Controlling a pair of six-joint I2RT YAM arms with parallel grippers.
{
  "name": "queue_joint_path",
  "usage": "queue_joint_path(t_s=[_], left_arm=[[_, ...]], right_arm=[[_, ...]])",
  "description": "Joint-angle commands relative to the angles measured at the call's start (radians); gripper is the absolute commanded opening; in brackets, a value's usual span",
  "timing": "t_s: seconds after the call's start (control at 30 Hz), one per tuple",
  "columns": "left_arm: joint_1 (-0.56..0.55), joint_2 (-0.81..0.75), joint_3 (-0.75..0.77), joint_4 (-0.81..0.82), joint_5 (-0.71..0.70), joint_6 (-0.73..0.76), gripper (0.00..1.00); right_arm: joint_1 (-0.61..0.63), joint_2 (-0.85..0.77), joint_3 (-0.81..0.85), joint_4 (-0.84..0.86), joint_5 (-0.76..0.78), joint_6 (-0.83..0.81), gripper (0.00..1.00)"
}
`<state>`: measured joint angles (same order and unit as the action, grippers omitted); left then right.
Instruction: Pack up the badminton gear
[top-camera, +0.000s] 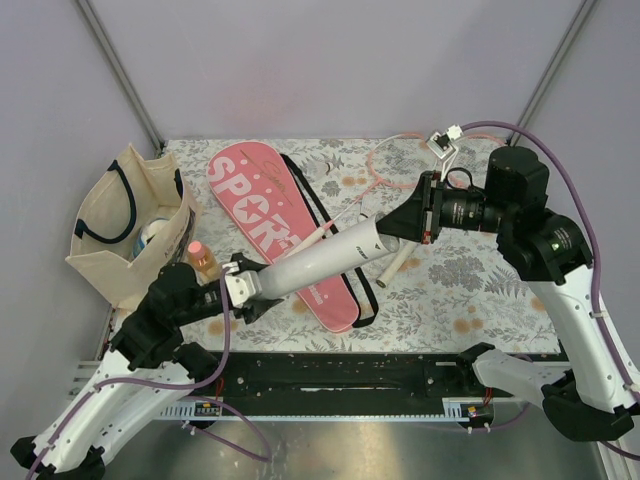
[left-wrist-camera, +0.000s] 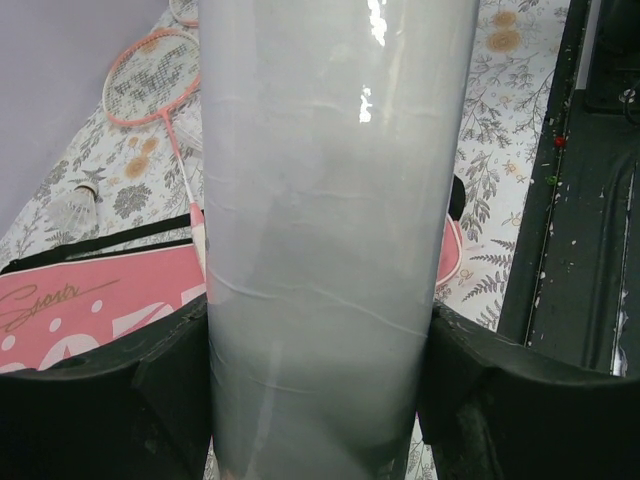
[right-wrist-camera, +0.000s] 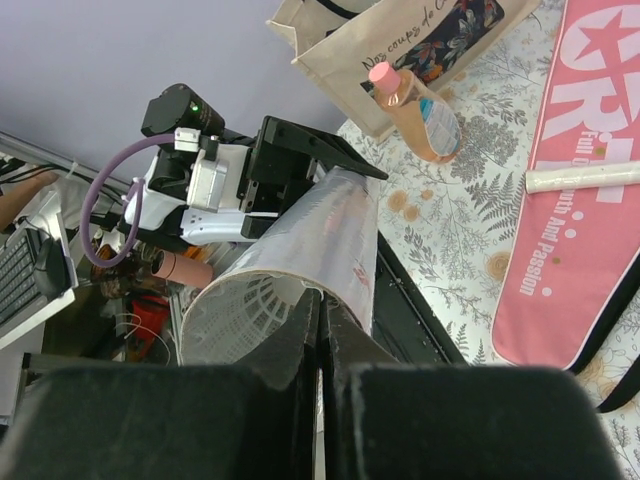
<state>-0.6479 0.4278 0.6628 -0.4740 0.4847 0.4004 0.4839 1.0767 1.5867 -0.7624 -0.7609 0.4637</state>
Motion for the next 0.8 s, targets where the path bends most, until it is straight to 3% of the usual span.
queue_joint_path(t_s=[0.0,0.17,0.37,0.47,0.67,0.77], left_arm=[[-0.006,0.008,0.029,0.143,0.054,0.032,0.49],[-0.006,0.026,0.027,0.152,0.054,0.026,0.48],[-0.006,0.032,0.015,0.158,0.043,0.021,0.48],[-0.006,0.017,-0.018,0.178,0.035,0.012,0.48],[-0.006,-0.006,-0.064,0.196,0.005,-0.011,0.46],[-0.007,-0.017,-0.083,0.201,-0.029,-0.021,0.46]], right_arm=[[-0.002,-0.004,-0.05,0.071,0.043,0.012,0.0],[-0.002,-0.001,-0.077,0.055,0.074,-0.008,0.01],[-0.002,-0.017,-0.033,0.015,0.138,-0.025,0.35],[-0.004,-0.037,-0.014,0.006,0.152,-0.034,0.46],[-0.004,-0.067,0.079,-0.104,0.233,-0.124,0.53],[-0.004,-0.066,0.151,-0.167,0.348,-0.166,0.56]])
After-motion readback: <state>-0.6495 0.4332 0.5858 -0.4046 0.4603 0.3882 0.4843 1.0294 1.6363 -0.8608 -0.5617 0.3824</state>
